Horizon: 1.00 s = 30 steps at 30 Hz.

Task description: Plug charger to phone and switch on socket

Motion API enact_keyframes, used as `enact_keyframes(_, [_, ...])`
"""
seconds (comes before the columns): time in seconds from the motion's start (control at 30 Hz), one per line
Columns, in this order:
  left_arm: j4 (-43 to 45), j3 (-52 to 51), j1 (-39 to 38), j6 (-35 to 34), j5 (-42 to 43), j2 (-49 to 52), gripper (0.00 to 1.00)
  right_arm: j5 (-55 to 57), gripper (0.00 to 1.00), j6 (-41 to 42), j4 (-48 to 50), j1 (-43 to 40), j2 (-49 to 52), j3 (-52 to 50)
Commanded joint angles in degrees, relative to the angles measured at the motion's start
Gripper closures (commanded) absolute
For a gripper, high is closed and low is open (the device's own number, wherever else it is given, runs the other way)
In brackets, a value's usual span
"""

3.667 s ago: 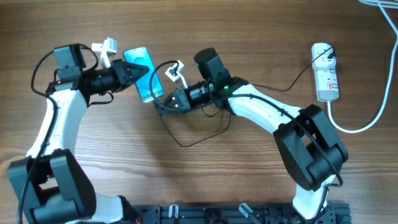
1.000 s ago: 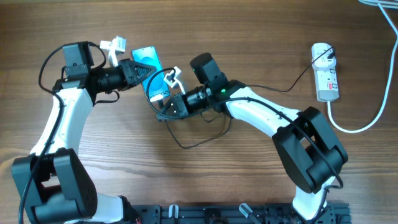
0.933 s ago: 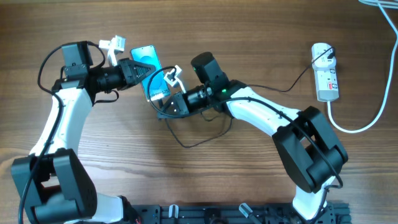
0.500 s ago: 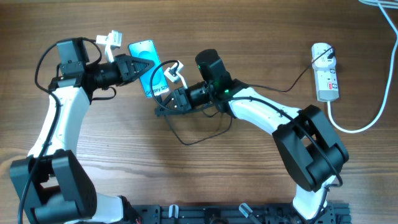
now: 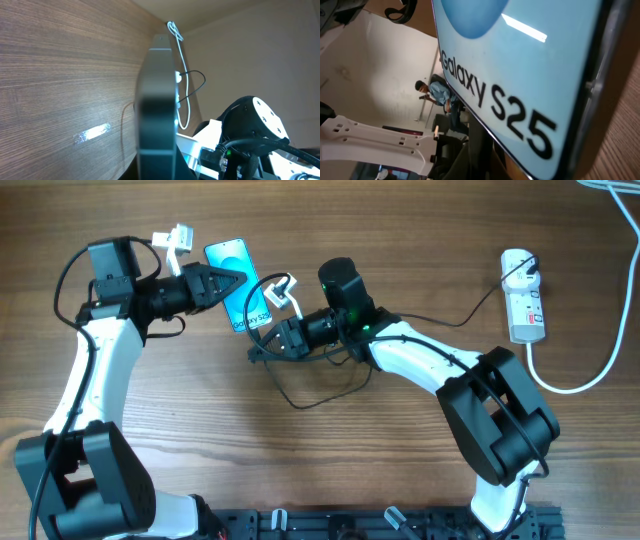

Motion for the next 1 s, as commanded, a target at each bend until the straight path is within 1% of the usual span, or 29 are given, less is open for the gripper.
enact_keyframes(0.0, [-2.6, -2.8, -3.3, 1.4, 3.9, -0.2, 0.96, 8.9, 0.96, -1.6, 4.5, -3.2, -1.5, 3.9])
enact_keyframes(0.4, [-2.6, -2.8, -3.3, 1.4, 2.8, -0.2, 0.96, 9.7, 0.96, -2.6, 5.0, -5.1, -1.5, 3.9])
enact_keyframes(0.43, [-2.6, -2.8, -3.3, 1.4, 2.8, -0.2, 0.96, 9.7, 0.82, -2.9, 4.6, -5.3, -1.5, 3.9])
enact_keyframes(0.47, [-2.6, -2.8, -3.3, 1.4, 2.8, -0.2, 0.96, 9.5, 0.41, -2.8, 4.1, -5.3, -1.5, 3.9])
enact_keyframes(0.5, [-2.6, -2.8, -3.3, 1.4, 2.8, -0.2, 0.96, 9.0, 0.09, -3.0, 3.4, -5.4, -1.5, 3.9])
enact_keyframes(0.53, [-2.6, -2.8, -3.3, 1.4, 2.6, -0.2, 0.96, 8.4, 0.0, -3.8, 1.6, -5.4, -1.5, 3.9])
enact_keyframes(0.6, [-2.6, -2.8, -3.3, 1.4, 2.6, -0.2, 0.96, 8.4, 0.0, -7.2, -3.5, -5.4, -1.5, 3.9])
enact_keyframes(0.63, [-2.6, -2.8, -3.3, 1.4, 2.6, -0.2, 0.96, 8.5, 0.0, -10.8, -7.5, -5.4, -1.5, 3.9])
enact_keyframes(0.7, [-2.6, -2.8, -3.3, 1.4, 2.6, -0.2, 0.96, 8.4, 0.0, -15.2, -12.2, -5.5, -1.5, 3.9])
enact_keyframes(0.73, [-2.6, -2.8, -3.3, 1.4, 2.6, -0.2, 0.96, 8.4, 0.0, -16.1, -13.4, -5.6, -1.5, 3.9])
enact_keyframes(0.8, [-2.6, -2.8, -3.3, 1.4, 2.6, -0.2, 0.96, 7.3, 0.0, -16.8, -14.8, -6.1, -1.5, 3.9])
enact_keyframes(0.83, [-2.6, -2.8, -3.3, 1.4, 2.6, -0.2, 0.96, 4.2, 0.0, -16.8, -14.5, -6.6, -1.5, 3.9])
enact_keyframes(0.97, [-2.6, -2.8, -3.3, 1.4, 2.6, -0.2, 0.96, -1.7, 0.0, -16.8, -12.6, -7.1, -1.5, 3.9])
